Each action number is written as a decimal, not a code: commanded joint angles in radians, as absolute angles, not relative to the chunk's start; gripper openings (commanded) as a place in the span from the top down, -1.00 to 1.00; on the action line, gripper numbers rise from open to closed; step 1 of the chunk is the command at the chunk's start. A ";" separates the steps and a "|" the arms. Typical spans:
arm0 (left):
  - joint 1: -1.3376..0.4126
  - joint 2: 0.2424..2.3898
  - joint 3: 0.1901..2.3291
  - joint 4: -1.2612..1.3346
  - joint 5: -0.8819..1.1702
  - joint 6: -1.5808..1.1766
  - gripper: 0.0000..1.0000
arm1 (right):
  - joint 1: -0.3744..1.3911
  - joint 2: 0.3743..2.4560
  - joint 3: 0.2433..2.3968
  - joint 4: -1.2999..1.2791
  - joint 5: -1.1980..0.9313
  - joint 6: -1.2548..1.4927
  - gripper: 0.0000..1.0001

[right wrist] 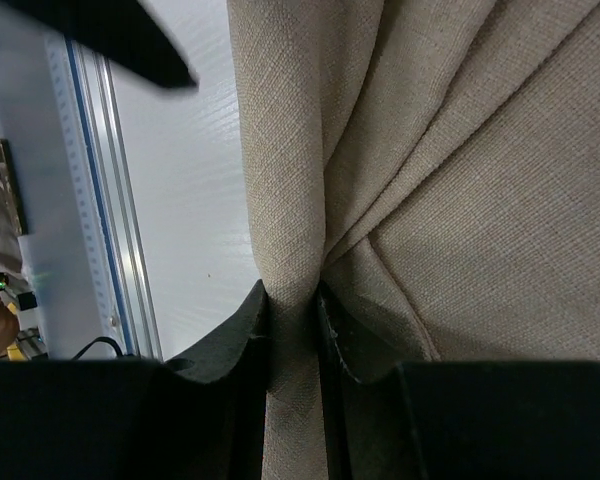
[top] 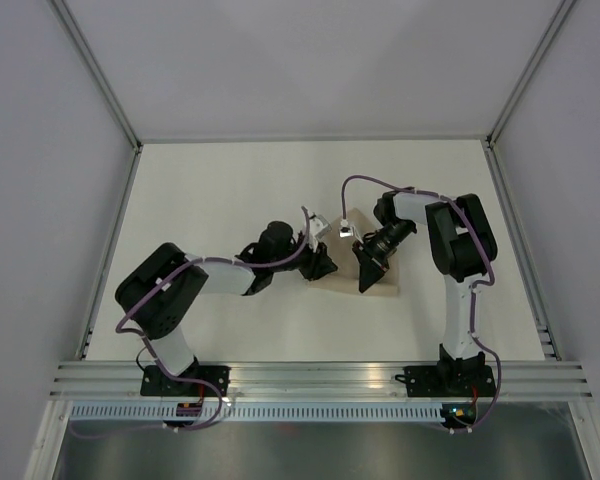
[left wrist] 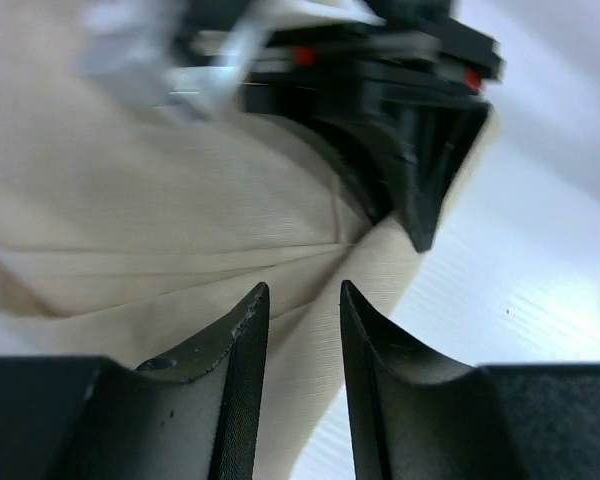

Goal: Fold the napkin, place the utensils inside, and roll it up
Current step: Roll the napkin at the center of the board.

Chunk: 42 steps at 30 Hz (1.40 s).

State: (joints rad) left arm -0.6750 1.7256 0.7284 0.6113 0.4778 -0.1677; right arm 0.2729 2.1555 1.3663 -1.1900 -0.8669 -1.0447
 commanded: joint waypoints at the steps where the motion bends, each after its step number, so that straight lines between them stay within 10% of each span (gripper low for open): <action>1: -0.820 1.677 0.724 0.603 0.280 0.156 0.20 | 0.261 2.226 1.371 -1.123 -0.712 -1.112 0.99; 7: -0.998 1.709 0.736 0.566 0.054 0.350 0.10 | 0.256 2.279 1.414 -1.167 -0.735 -1.118 0.99; 10: -1.049 1.747 0.749 0.561 -0.030 0.431 -0.43 | 0.249 2.292 1.430 -1.178 -0.739 -1.118 0.99; 23: -1.147 1.917 0.811 0.601 -0.216 0.758 -0.66 | 0.235 2.315 1.448 -1.218 -0.749 -1.132 0.99; 42: -1.137 2.043 1.031 0.108 0.058 0.537 0.64 | 0.227 2.298 1.453 -1.186 -0.738 -1.091 0.78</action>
State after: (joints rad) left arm -1.1454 1.9518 1.0080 0.3050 -0.0654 0.6544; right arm 0.2138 2.2791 1.4612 -1.3697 -0.8589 -1.0584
